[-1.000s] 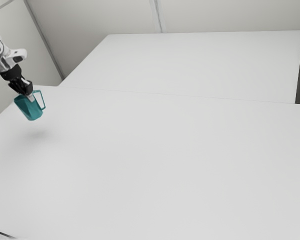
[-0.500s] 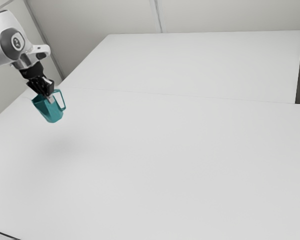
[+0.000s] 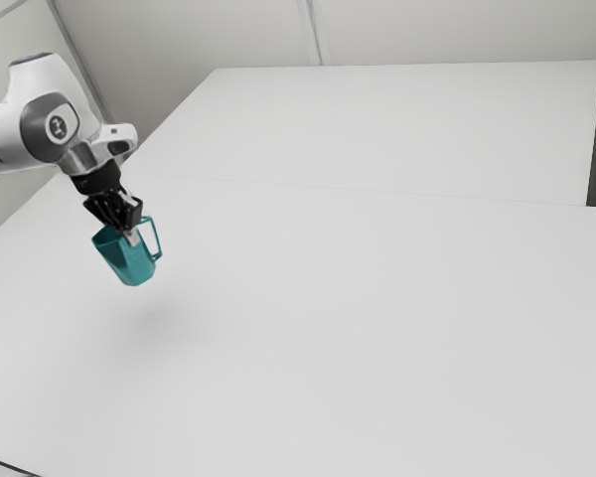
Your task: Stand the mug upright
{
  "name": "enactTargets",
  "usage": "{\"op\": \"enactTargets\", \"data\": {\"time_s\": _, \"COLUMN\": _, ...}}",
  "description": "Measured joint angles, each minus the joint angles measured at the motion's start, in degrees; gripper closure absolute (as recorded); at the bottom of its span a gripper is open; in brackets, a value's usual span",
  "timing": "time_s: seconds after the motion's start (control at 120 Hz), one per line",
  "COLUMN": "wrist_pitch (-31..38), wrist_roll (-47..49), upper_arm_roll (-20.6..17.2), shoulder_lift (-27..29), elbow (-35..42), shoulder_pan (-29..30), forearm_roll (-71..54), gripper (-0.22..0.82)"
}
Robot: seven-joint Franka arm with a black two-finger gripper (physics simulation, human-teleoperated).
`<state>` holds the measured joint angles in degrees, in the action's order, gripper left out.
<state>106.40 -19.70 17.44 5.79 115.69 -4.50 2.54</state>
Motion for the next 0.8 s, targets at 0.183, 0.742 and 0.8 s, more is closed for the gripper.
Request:
{"op": "enactTargets", "data": {"time_s": 0.183, "wrist_pitch": 2.67, "wrist_roll": 4.3, "upper_arm_roll": -3.54, "shoulder_lift": 2.66, "elbow": 4.8, "shoulder_pan": 0.28, "forearm_roll": -1.61, "gripper": 0.79}}
{"op": "enactTargets", "data": {"time_s": 0.742, "wrist_pitch": 15.33, "wrist_roll": 16.71, "upper_arm_roll": -9.53, "shoulder_lift": 4.49, "elbow": 15.86, "shoulder_pan": 0.11, "forearm_roll": -3.34, "gripper": 0.79}}
{"op": "enactTargets", "data": {"time_s": 0.8, "wrist_pitch": 16.52, "wrist_roll": 17.75, "upper_arm_roll": -10.05, "shoulder_lift": 4.31, "elbow": 16.51, "shoulder_pan": 0.12, "forearm_roll": -3.33, "gripper": 0.79}}
